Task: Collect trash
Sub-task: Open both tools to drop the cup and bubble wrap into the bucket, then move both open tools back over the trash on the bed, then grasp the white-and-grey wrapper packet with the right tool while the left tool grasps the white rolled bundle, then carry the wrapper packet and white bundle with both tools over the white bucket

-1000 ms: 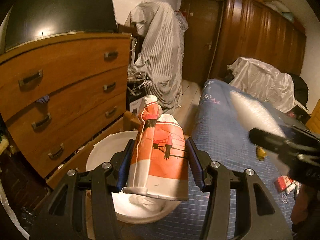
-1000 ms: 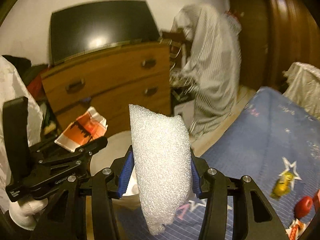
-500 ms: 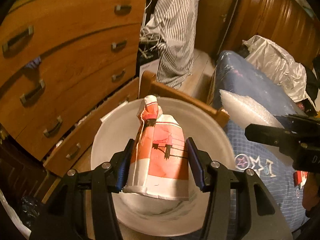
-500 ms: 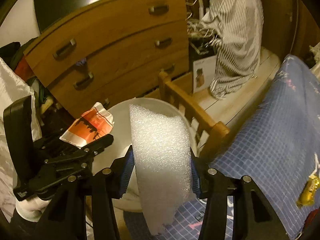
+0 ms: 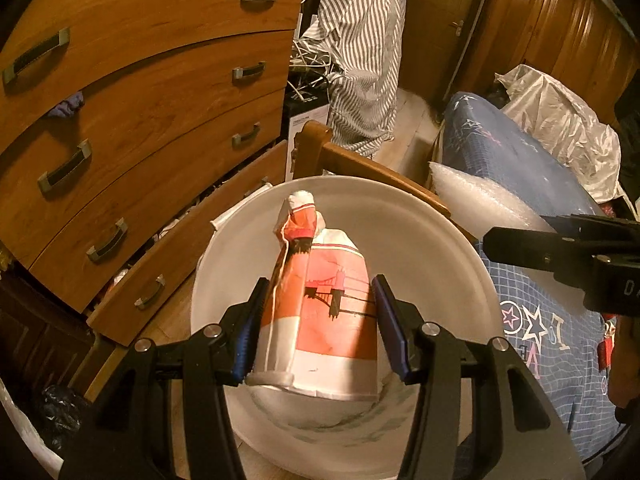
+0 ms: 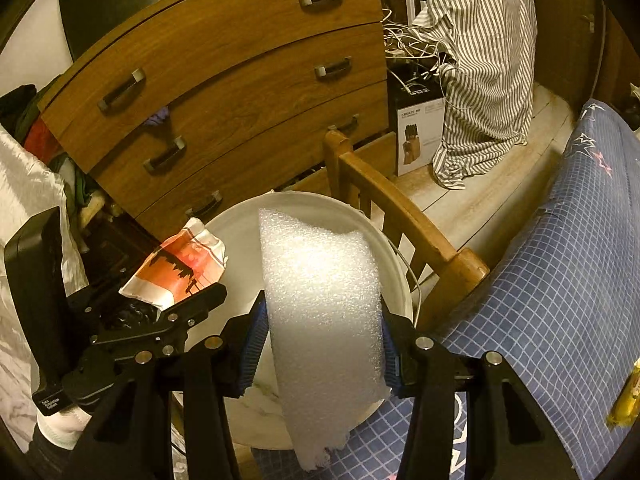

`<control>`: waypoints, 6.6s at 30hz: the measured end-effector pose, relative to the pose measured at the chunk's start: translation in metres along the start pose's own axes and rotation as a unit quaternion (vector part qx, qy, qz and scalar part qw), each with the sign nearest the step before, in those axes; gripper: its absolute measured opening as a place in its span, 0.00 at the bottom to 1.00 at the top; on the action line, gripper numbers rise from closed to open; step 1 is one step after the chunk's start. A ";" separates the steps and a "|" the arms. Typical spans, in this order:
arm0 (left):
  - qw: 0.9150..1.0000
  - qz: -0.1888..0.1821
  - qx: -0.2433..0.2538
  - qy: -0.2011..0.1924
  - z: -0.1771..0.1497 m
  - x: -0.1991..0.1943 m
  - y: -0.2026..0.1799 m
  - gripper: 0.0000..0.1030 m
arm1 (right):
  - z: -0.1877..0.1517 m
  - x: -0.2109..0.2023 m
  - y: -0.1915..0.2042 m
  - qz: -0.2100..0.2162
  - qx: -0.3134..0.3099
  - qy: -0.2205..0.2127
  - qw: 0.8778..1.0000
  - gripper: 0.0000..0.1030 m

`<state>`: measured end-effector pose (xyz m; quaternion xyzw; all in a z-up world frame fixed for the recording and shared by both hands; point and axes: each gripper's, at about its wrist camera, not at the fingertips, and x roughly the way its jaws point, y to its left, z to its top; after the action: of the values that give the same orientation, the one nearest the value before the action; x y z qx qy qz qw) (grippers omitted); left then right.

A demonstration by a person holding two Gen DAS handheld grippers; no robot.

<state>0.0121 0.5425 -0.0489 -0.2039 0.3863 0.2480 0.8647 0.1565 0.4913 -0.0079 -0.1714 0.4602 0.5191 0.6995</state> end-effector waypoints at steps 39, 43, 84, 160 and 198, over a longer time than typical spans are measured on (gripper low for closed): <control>0.934 -0.216 0.280 0.054 -0.157 -0.007 -0.325 0.65 | -0.432 -0.297 -0.257 -0.203 0.099 -0.125 0.966 0.74; 0.900 -0.259 0.340 0.082 -0.192 -0.001 -0.382 0.65 | -0.484 -0.319 -0.310 -0.251 0.069 -0.052 0.964 0.74; 0.798 -0.289 0.504 0.158 -0.212 0.042 -0.580 0.62 | -0.573 -0.330 -0.376 -0.129 0.159 0.115 0.972 0.56; 0.937 -0.169 0.191 -0.239 -0.220 -0.158 -0.404 0.23 | -0.560 -0.456 -0.157 -0.345 0.158 -0.393 0.838 0.44; 0.971 0.039 0.042 -0.231 -0.036 -0.131 -0.124 0.23 | -0.119 -0.242 -0.003 -0.105 -0.029 -0.292 0.950 0.44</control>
<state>-0.0115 0.3890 0.0493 -0.0900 0.1941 0.3052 0.9279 0.0947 0.2671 0.1282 -0.0795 0.2001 0.4832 0.8486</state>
